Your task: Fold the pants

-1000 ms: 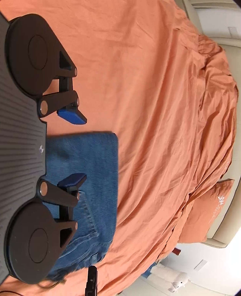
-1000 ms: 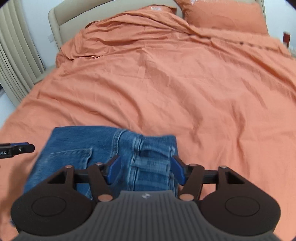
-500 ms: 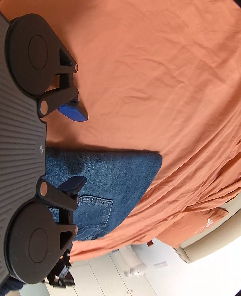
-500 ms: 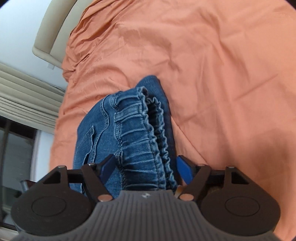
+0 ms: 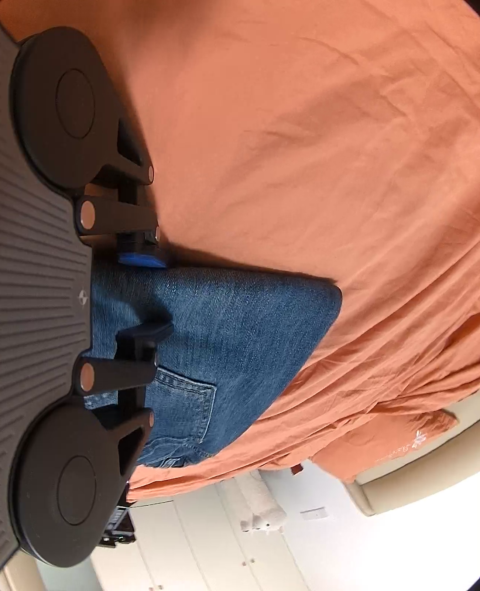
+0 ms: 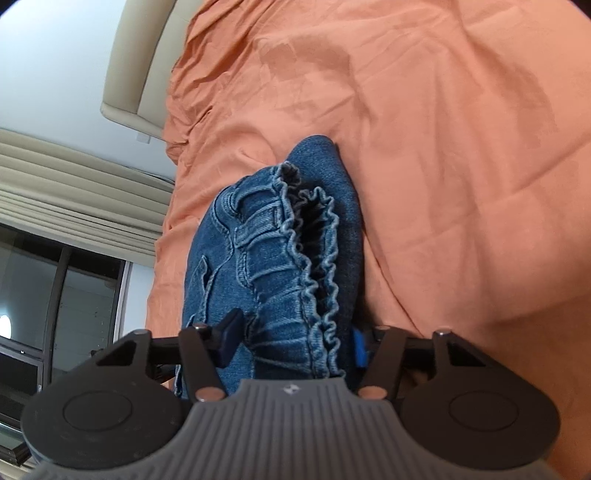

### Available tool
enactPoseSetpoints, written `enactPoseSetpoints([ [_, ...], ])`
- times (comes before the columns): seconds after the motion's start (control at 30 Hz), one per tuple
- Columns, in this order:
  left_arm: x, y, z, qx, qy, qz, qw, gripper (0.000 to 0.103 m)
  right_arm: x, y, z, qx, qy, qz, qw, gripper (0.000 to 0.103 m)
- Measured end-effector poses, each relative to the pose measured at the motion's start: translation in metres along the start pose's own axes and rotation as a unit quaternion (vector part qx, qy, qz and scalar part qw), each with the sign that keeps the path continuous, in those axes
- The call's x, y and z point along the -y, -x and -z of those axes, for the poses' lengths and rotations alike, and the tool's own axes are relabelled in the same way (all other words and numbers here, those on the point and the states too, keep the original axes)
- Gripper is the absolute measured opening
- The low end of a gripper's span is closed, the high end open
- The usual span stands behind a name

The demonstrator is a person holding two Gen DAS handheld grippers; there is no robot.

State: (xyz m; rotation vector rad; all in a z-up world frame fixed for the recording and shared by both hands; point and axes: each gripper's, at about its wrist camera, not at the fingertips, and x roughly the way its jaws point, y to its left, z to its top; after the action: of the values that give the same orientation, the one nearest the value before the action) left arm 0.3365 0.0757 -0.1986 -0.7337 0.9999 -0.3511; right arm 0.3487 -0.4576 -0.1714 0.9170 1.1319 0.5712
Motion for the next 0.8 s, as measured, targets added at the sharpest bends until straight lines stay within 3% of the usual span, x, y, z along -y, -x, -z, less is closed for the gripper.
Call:
enactPoseSetpoints([
  [0.07, 0.006, 0.002, 0.001, 0.003, -0.010, -0.010, 0.9999, 0.025, -0.005, 0.002, 0.002, 0.004, 0.007, 0.005, 1.000, 0.045],
  [0.13, 0.014, 0.006, 0.001, 0.006, -0.023, -0.024, 0.9994, 0.009, -0.015, 0.005, 0.004, 0.007, 0.026, 0.020, 0.999, 0.040],
  [0.17, 0.019, 0.009, 0.000, 0.007, -0.033, -0.032, 0.9989, 0.008, -0.020, 0.008, 0.004, 0.008, 0.034, 0.030, 0.999, 0.036],
  [0.33, 0.051, 0.024, -0.004, 0.002, -0.083, -0.075, 0.9937, 0.006, -0.058, 0.022, 0.007, 0.019, 0.068, 0.071, 0.995, 0.027],
  [0.53, 0.081, 0.054, -0.004, 0.013, -0.127, -0.085, 0.9881, 0.006, -0.113, 0.035, 0.016, 0.016, 0.109, 0.090, 0.990, 0.025],
  [0.8, 0.090, 0.114, -0.002, 0.038, -0.145, -0.099, 0.9838, 0.006, -0.164, 0.041, 0.042, 0.021, 0.130, 0.070, 0.989, 0.024],
])
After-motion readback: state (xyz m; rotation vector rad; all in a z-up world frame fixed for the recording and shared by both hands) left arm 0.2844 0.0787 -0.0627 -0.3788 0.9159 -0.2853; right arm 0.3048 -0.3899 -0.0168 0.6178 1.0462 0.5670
